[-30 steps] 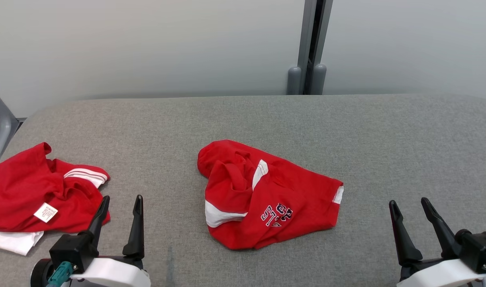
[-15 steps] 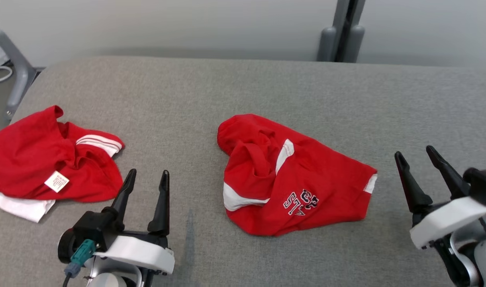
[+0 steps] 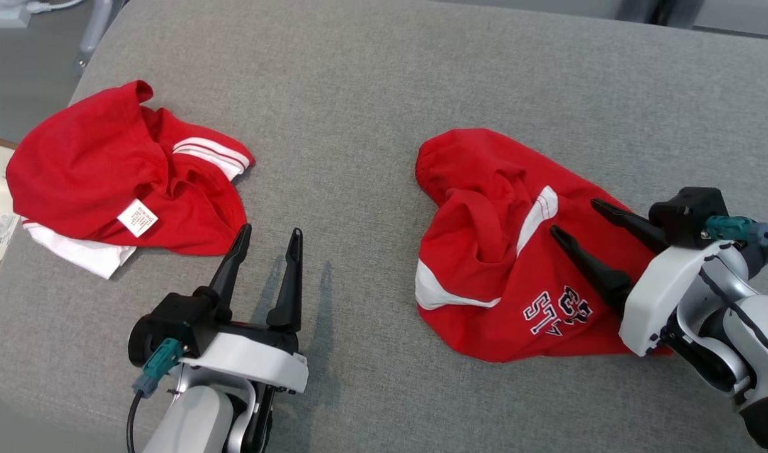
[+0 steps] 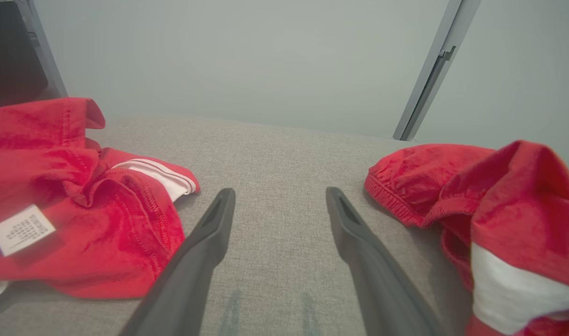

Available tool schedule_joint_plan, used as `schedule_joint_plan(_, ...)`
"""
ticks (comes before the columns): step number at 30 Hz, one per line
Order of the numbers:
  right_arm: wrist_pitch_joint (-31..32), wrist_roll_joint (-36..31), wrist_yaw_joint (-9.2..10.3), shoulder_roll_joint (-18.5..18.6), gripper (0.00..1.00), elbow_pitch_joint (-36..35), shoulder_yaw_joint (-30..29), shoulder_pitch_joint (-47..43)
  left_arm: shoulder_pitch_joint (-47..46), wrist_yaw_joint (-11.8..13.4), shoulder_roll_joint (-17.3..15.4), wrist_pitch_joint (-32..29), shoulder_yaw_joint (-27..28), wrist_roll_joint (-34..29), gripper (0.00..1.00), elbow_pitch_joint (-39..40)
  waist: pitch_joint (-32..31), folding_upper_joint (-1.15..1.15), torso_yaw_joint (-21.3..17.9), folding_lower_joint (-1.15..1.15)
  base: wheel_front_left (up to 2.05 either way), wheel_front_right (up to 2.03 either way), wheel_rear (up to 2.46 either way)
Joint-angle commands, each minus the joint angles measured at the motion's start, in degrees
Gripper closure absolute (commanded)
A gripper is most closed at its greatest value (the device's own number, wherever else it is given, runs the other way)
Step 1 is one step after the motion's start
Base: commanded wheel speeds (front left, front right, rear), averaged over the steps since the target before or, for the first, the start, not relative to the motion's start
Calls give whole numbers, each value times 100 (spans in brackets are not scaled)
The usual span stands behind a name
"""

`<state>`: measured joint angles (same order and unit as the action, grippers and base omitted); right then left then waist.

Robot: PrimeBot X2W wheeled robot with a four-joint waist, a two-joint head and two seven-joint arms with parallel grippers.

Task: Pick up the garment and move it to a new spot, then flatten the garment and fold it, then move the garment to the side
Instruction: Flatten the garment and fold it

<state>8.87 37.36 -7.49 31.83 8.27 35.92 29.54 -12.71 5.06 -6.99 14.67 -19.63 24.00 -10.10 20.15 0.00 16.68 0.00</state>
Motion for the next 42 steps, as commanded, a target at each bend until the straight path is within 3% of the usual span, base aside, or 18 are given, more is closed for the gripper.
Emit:
schedule_joint_plan(1,19,132,-1,99,0,53,165,168,-136,-46,10,34,5,-48,0,-33,153,0,157,0,0,0,0)
schedule_joint_plan(8,29,690,-1,455,0,273,1243,964,-301,-172,156,46,82,-143,0,-133,292,0,242,0,0,0,0)
schedule_joint_plan(9,20,774,-1,503,39,286,1377,1061,-310,-195,167,47,99,-158,0,-134,306,0,243,0,0,0,0)
schedule_joint_plan(10,-6,847,-1,548,63,291,1481,1145,-314,-198,183,47,117,-180,0,-140,318,0,242,0,0,0,0)
schedule_joint_plan(11,-29,929,-1,590,100,286,1594,1222,-315,-210,200,48,139,-204,0,-143,326,0,239,0,0,0,0)
schedule_joint_plan(19,-440,1471,-1,894,100,206,2245,1576,-318,-297,293,45,306,-326,0,-175,339,0,146,0,0,0,0)
schedule_joint_plan(26,-1223,1490,-1,1058,100,147,2010,1349,-228,-324,310,45,450,-442,0,-137,167,0,-24,0,0,0,0)
schedule_joint_plan(35,-1886,1008,0,1235,100,-669,709,-132,-49,-271,164,46,723,-572,0,-38,-173,0,-651,0,0,0,0)
schedule_joint_plan(42,-1832,583,-1,655,100,-1096,-785,-1916,47,-202,23,11,818,-565,0,54,-256,0,-1126,0,0,0,0)
